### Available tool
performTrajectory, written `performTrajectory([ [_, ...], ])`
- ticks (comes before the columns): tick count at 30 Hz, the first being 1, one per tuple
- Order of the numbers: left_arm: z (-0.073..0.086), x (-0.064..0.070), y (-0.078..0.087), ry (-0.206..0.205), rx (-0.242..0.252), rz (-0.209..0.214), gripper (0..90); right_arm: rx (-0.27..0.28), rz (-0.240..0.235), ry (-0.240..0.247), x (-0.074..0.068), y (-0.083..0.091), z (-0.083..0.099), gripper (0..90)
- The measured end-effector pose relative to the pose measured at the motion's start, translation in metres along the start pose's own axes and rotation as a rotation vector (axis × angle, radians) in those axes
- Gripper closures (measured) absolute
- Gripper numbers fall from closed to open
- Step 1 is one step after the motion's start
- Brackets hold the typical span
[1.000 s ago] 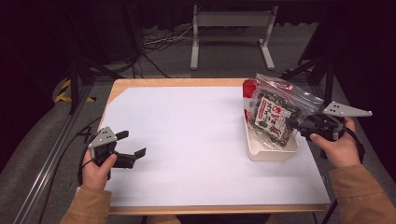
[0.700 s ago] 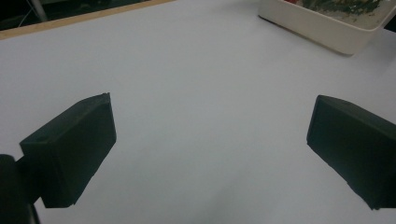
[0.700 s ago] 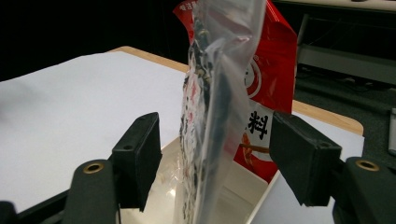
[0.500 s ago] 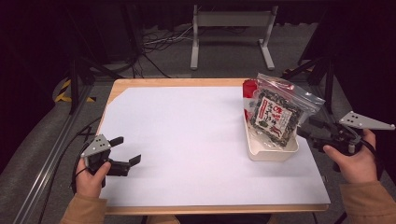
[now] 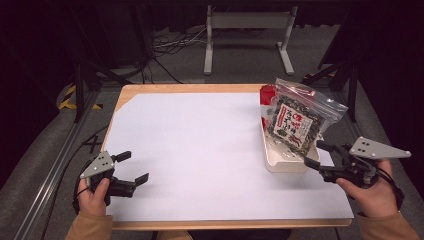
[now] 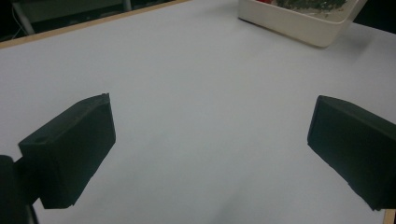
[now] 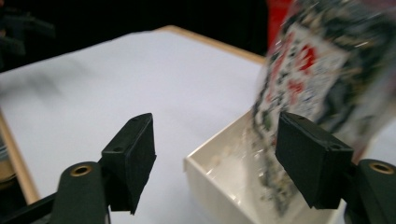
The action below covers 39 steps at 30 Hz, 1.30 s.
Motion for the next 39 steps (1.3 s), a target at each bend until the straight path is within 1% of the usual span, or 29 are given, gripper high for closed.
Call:
performTrajectory([
  [2, 0.0, 0.001, 0.0, -0.004, 0.002, 0.007, 1.7, -0.039, -0.017, 0.005, -0.006, -0.007, 0.004, 25.9],
  [6, 0.001, 0.002, 0.0, -0.008, 0.002, 0.014, 1.7, -0.072, -0.057, -0.002, -0.016, -0.022, 0.011, 23.0],
  [8, 0.002, 0.002, -0.001, -0.015, -0.003, 0.014, 1.7, -0.079, -0.071, -0.01, -0.021, -0.029, 0.015, 22.4],
  [12, 0.002, 0.004, -0.001, -0.013, -0.001, 0.019, 1.7, -0.029, -0.092, 0.008, -0.031, -0.045, 0.02, 19.4],
  [13, 0.002, 0.004, -0.001, -0.013, -0.001, 0.019, 1.6, -0.029, -0.092, 0.008, -0.031, -0.045, 0.02, 19.4],
  [17, 0.002, 0.006, -0.002, -0.027, -0.001, 0.026, 1.7, 0.008, -0.103, 0.02, -0.04, -0.059, 0.027, 16.3],
  [18, 0.002, 0.006, -0.002, -0.027, -0.001, 0.026, 1.6, 0.008, -0.103, 0.02, -0.04, -0.059, 0.027, 16.3],
  [22, 0.001, 0.008, -0.003, -0.03, 0.003, 0.034, 1.6, 0.051, -0.12, 0.022, -0.045, -0.069, 0.032, 14.7],
  [26, 0.001, 0.009, -0.003, -0.03, 0.008, 0.038, 1.6, 0.061, -0.156, 0.033, -0.055, -0.082, 0.04, 13.0],
  [28, 0.001, 0.009, -0.003, -0.032, 0.013, 0.043, 1.6, 0.068, -0.157, 0.039, -0.057, -0.087, 0.043, 12.8],
  [30, 0.001, 0.01, -0.004, -0.024, 0.021, 0.051, 1.6, 0.07, -0.161, 0.035, -0.059, -0.093, 0.046, 11.7],
  [32, 0.001, 0.011, -0.004, -0.023, 0.024, 0.055, 1.6, 0.064, -0.159, 0.036, -0.06, -0.098, 0.05, 11.5],
  [33, 0.001, 0.011, -0.004, -0.024, 0.024, 0.058, 1.6, 0.06, -0.151, 0.047, -0.06, -0.101, 0.053, 11.2],
  [35, 0.002, 0.011, -0.005, -0.022, 0.027, 0.062, 1.6, 0.084, -0.145, 0.066, -0.06, -0.106, 0.054, 10.7],
  [36, 0.002, 0.012, -0.005, -0.02, 0.028, 0.064, 1.6, 0.085, -0.135, 0.073, -0.06, -0.107, 0.055, 10.8],
  [38, 0.002, 0.014, -0.006, 0.004, 0.032, 0.076, 1.3, 0.077, -0.123, 0.086, -0.06, -0.11, 0.055, 10.0],
  [39, 0.002, 0.015, -0.006, 0.016, 0.04, 0.084, 1.1, 0.077, -0.128, 0.083, -0.062, -0.111, 0.055, 9.8],
])
Point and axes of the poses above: each handheld gripper's, and its own axes: y roughly backward along the jaws, z roughly out of its underside, x roughly to its right, the point moved 10 cm from there along -y, roughly forward along the jaws, and after that the axes turned 4 degrees about x, right-handed, at the moved point
